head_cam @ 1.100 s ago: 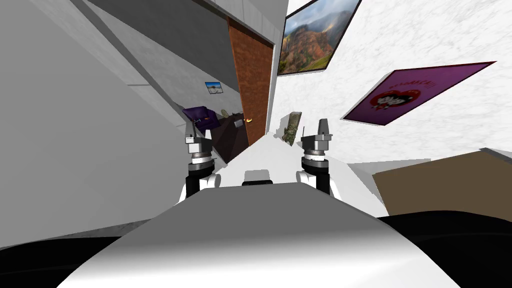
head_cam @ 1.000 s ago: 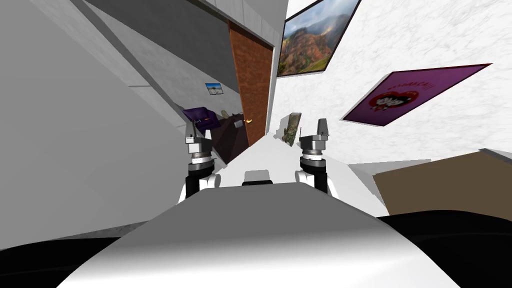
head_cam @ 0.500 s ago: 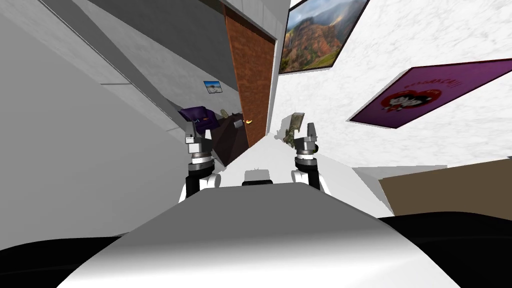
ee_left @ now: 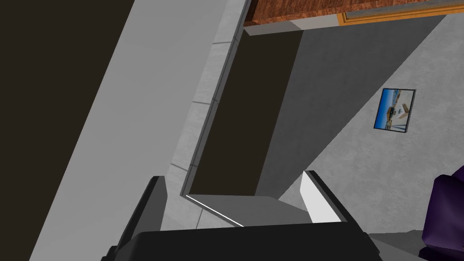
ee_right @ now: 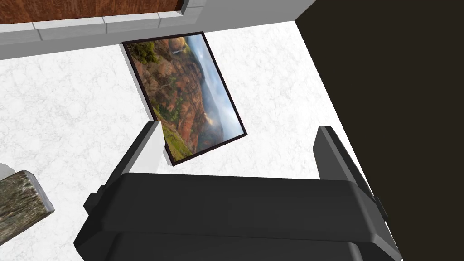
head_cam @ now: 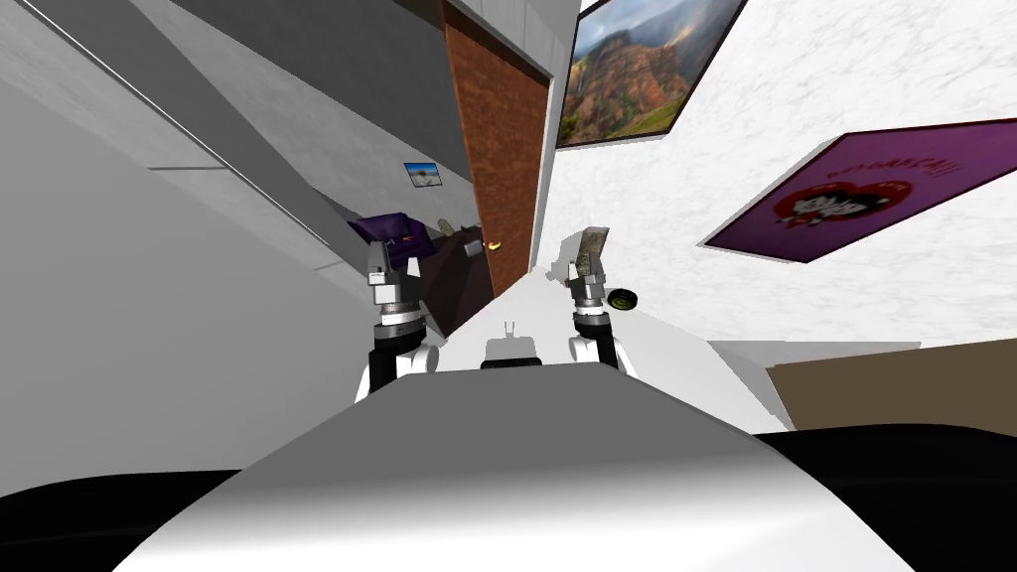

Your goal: Push the door open

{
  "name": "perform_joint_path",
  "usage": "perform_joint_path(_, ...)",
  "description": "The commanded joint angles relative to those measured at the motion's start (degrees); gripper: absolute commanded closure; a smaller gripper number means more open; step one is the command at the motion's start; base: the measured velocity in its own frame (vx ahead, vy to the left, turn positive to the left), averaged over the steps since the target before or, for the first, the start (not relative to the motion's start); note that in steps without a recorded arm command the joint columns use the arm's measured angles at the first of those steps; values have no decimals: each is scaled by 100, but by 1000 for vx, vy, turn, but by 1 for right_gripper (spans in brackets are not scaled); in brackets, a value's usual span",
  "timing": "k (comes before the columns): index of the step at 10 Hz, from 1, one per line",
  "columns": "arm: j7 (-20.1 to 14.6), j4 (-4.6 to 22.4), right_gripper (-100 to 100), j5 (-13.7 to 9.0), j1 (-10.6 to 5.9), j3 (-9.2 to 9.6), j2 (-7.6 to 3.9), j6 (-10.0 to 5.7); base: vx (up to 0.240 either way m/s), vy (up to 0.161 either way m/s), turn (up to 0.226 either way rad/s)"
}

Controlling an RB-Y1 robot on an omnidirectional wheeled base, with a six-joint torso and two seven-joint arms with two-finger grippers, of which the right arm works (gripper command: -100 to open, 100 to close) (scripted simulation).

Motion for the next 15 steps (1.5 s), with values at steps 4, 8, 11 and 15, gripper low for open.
perform_joint_path(4, -21, 769, -100, -43, -274, 402, -98, -164, 196, -14, 9)
perform_joint_path(8, -30, 1255, -100, -67, -469, 643, -140, -255, 130, -8, 6)
perform_joint_path(11, -37, 1654, -100, -87, -628, 841, -172, -329, 128, -16, 7)
perform_joint_path(15, -44, 2068, -100, -108, -794, 1046, -199, -406, 119, -9, 5)
